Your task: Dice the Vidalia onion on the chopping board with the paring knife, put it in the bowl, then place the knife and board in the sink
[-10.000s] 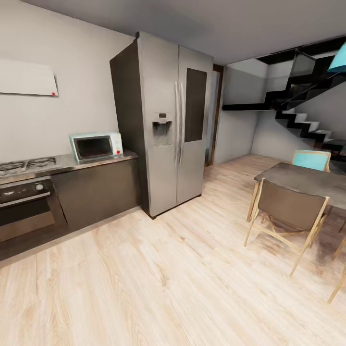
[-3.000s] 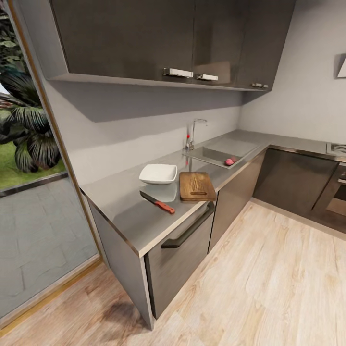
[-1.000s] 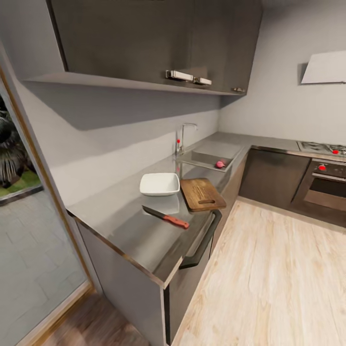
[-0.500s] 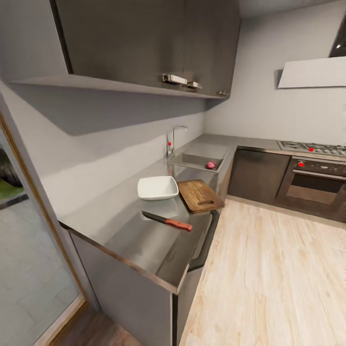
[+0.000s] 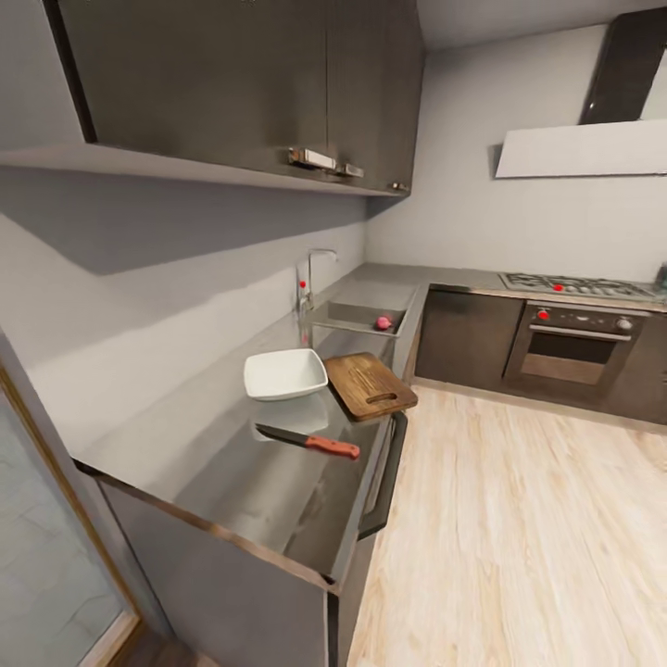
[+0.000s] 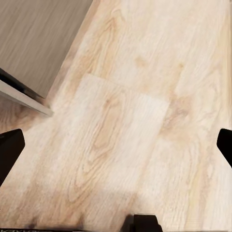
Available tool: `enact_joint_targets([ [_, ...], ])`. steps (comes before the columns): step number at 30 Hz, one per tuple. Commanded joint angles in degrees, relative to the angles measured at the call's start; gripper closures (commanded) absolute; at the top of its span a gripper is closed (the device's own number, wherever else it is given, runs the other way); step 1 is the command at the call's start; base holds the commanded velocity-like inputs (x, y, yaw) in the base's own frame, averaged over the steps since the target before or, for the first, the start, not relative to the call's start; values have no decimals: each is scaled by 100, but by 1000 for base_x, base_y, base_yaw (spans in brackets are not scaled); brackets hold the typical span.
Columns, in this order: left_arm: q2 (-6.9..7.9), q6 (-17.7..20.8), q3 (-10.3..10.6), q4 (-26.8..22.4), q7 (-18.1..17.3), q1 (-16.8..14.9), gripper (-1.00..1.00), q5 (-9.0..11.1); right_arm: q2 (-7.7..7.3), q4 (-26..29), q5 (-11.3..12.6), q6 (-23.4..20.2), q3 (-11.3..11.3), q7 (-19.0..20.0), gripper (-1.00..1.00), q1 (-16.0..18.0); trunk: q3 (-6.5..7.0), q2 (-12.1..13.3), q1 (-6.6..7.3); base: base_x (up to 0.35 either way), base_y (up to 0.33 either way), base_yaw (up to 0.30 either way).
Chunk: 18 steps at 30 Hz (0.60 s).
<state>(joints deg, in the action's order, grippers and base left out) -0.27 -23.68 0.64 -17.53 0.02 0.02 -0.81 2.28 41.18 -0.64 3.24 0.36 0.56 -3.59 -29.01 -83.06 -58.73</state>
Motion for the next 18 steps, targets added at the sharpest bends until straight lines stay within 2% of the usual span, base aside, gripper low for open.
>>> enact_joint_targets([
  [1,1,-13,6,-2,-1,1,-100,-7,1,4,-6,10,-1,6,-100,-1,3,-2,0,-45,65,-213],
  [11,0,-13,-2,2,-2,1,-100,-7,1,4,-6,10,-1,6,-100,-1,67,-2,0,-39,234,-213],
  [18,0,-13,3,4,-2,2,-100,-7,1,4,-6,10,-1,6,-100,-1,112,-2,0,69,288,-213],
])
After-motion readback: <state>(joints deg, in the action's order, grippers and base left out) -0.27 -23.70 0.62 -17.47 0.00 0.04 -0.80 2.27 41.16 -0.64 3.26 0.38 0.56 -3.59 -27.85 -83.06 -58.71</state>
